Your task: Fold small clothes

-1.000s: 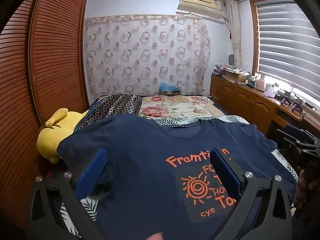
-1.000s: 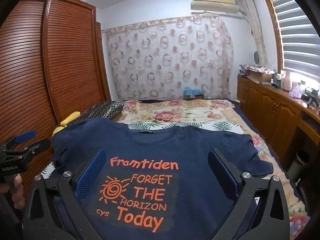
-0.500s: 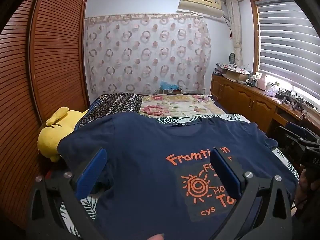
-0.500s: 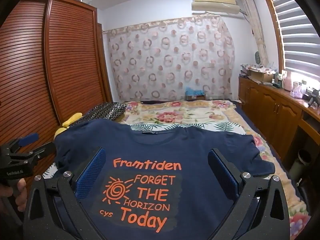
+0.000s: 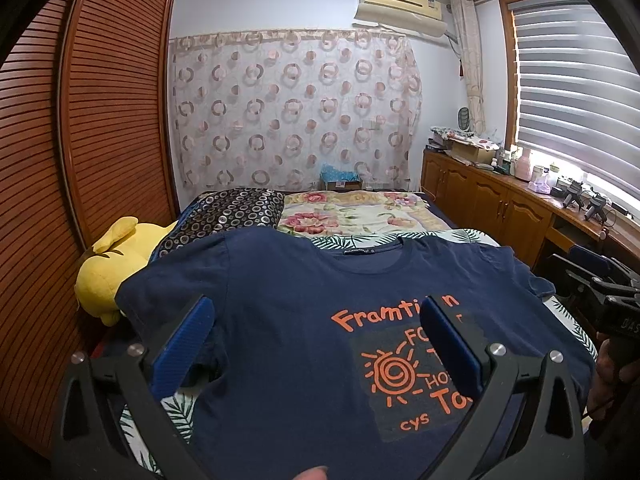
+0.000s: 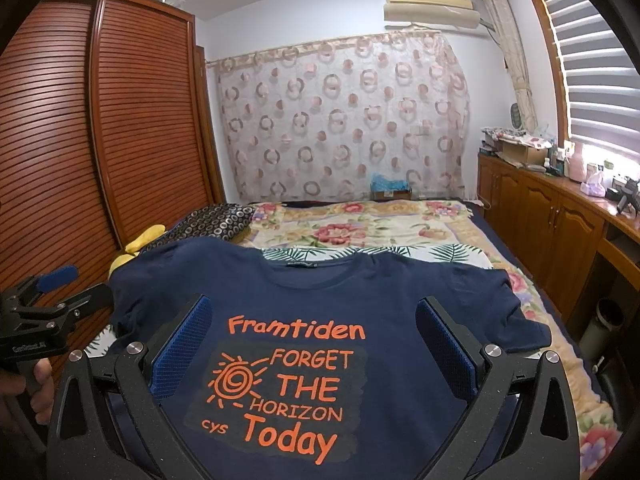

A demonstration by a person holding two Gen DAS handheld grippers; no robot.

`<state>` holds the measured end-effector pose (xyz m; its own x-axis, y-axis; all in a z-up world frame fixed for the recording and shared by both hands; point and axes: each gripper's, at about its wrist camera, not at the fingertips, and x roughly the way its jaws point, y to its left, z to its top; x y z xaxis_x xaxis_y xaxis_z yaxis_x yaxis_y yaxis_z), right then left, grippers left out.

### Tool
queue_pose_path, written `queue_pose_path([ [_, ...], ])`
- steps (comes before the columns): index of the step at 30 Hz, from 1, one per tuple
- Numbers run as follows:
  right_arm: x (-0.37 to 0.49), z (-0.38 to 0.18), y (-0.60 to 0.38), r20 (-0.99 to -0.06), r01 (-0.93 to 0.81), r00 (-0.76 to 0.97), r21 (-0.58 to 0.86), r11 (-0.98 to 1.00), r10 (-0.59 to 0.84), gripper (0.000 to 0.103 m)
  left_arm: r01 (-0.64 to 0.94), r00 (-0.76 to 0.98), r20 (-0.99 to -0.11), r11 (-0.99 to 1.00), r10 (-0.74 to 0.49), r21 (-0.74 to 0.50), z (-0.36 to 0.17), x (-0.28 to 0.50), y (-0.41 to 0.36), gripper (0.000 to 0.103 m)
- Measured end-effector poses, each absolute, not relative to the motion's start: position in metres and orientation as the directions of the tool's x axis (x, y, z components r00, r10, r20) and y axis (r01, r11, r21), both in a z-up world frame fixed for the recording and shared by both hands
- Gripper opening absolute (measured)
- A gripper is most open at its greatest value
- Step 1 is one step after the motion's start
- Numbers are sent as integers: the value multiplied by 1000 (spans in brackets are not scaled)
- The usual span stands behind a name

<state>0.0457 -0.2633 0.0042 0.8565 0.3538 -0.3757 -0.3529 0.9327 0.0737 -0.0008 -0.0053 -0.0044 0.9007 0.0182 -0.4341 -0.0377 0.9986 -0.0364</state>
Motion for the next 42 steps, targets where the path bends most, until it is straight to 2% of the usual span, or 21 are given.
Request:
queue_pose_path([
  [42,44,6,-259,-370,-354,858,75,932,356,103,-40,911,-412,999,22,-33,9,-5,-3,103],
])
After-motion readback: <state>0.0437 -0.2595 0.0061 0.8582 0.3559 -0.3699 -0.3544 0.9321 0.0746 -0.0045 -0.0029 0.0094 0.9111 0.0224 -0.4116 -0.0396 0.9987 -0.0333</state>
